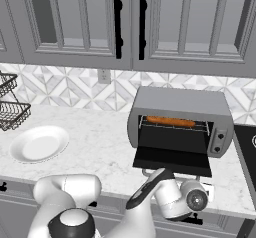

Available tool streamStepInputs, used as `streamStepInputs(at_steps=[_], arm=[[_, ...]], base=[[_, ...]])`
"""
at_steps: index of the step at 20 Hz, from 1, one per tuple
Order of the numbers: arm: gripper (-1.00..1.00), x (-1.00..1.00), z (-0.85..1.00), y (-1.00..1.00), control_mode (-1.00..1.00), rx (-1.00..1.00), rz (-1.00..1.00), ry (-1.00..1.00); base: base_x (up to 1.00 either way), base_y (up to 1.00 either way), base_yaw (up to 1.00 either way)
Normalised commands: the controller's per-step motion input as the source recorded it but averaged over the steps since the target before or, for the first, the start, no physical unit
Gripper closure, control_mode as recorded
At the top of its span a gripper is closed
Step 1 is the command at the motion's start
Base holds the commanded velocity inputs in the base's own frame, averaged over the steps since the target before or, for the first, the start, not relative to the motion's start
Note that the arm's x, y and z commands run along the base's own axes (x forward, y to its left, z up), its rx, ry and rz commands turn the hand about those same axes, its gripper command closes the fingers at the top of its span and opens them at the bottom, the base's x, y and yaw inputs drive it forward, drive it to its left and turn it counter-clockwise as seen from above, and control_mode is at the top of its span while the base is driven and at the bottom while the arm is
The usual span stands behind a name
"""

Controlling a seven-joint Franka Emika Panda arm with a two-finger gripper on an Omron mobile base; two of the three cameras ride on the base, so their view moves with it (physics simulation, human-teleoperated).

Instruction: Pick up the kebab skewer and baguette bread, and place them inside the toaster oven. Close the toaster oven door and start by setting the timer.

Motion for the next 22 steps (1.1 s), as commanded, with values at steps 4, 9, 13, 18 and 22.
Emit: streamStepInputs(at_steps=[4,9,13,18,22], arm=[[-1.00,0.09,0.28,0.03,-1.00,0.00,0.00,-0.02],[-1.00,0.10,0.40,0.00,-1.00,0.01,0.00,-0.05],[-1.00,0.19,0.42,0.00,-1.00,0.02,0.00,-0.05],[-1.00,0.25,0.39,0.00,-1.00,0.02,0.00,-0.05],[-1.00,0.21,0.48,0.00,-1.00,0.03,0.00,-0.09]], base=[[0.00,0.00,0.00],[0.00,0.00,0.00],[0.00,0.00,0.00],[0.00,0.00,0.00],[0.00,0.00,0.00]])
